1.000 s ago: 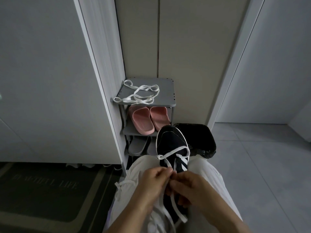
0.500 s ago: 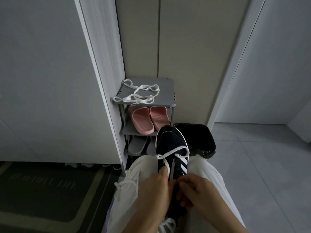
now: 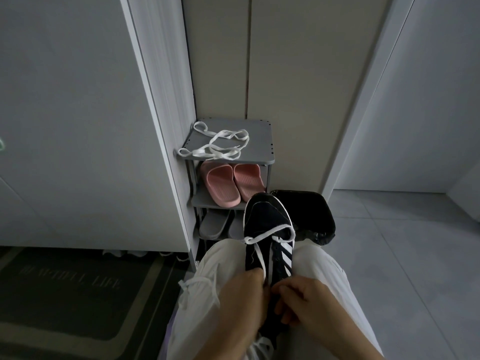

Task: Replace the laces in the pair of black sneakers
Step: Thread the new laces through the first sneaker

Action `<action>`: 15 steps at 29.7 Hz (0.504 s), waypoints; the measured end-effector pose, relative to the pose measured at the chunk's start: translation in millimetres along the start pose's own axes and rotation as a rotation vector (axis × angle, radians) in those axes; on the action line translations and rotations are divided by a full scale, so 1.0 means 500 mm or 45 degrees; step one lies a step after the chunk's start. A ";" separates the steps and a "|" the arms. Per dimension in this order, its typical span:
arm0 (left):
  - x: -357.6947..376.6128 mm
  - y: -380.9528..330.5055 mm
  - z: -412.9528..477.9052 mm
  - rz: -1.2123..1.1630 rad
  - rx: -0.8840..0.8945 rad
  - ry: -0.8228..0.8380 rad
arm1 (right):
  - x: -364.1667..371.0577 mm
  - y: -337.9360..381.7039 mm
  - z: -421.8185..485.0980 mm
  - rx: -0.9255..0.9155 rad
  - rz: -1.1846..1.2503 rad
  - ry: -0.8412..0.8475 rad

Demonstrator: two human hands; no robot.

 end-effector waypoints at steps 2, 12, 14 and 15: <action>-0.004 0.001 -0.004 -0.323 0.023 0.003 | -0.005 -0.010 0.001 0.034 0.108 -0.001; -0.031 -0.029 -0.049 -1.136 0.174 0.273 | 0.001 0.048 0.037 0.060 0.466 -0.042; -0.032 -0.019 -0.048 -1.299 0.071 0.306 | 0.004 0.044 0.041 0.076 0.547 -0.039; -0.034 -0.011 -0.047 -1.350 0.003 0.285 | 0.007 0.038 0.042 0.087 0.610 -0.001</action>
Point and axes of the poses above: each hand's wrist, its own z-axis towards the middle knuckle, its own x-axis out of the palm, y = z × x, the point moved 7 cm from there along z, towards the middle knuckle, and after that the axes turned 9 degrees about x, right-handed, at the moved point
